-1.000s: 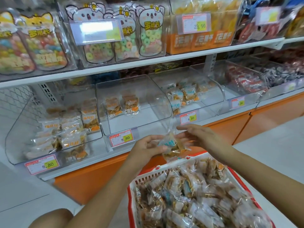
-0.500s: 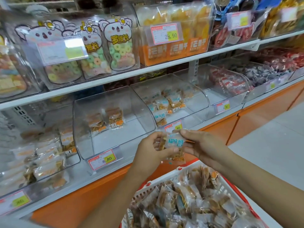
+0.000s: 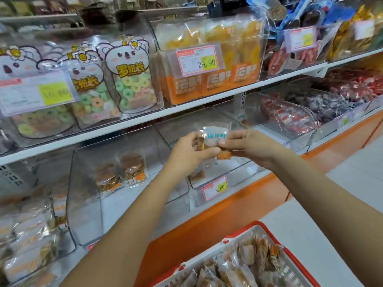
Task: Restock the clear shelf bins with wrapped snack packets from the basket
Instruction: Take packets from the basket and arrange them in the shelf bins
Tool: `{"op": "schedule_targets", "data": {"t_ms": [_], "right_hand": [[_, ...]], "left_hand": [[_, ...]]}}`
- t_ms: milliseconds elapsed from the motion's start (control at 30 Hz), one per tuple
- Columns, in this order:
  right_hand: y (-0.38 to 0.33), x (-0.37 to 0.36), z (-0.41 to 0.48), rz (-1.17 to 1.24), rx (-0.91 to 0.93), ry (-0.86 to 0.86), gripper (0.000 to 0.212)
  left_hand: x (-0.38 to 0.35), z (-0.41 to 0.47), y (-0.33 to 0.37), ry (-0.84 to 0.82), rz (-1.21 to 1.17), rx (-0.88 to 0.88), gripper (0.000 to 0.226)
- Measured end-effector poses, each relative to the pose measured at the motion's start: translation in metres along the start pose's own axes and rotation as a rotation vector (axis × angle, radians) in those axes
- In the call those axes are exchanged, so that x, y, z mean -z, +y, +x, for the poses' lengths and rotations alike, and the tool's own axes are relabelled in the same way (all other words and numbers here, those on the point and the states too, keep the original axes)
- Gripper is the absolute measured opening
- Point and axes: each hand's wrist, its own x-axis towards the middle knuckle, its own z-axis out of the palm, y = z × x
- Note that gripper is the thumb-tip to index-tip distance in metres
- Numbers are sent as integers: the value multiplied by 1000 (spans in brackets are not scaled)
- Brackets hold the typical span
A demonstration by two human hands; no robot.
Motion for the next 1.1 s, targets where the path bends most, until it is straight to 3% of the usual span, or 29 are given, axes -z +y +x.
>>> {"op": "schedule_targets", "data": {"t_ms": [67, 167, 267, 367, 600, 767, 933, 1000, 1067, 1100], "right_hand": [[-3, 11, 29, -19, -29, 1, 6], [5, 26, 68, -85, -124, 48, 8], [29, 33, 95, -270, -279, 108, 16], [52, 26, 108, -359, -413, 73, 21], [72, 3, 125, -426, -458, 60, 15], [72, -25, 113, -749, -376, 208, 37], [69, -27, 104, -899, -352, 153, 43], [62, -25, 98, -918, -338, 110, 36], [55, -23, 90, -900, -274, 132, 11], [51, -21, 85, -912, -226, 174, 24]], "left_hand": [[6, 17, 1, -46, 132, 49, 44], [9, 41, -14, -92, 802, 144, 51], [3, 56, -28, -147, 1139, 156, 30], [-3, 66, -31, -176, 1201, 132, 11], [5, 83, -45, -141, 1354, 170, 24], [6, 89, -47, -117, 1401, 241, 27], [2, 90, -45, -120, 1444, 280, 29], [0, 85, -43, -105, 1441, 271, 27], [-2, 77, -39, -89, 1437, 233, 25], [-4, 72, -37, -79, 1428, 214, 24]]}}
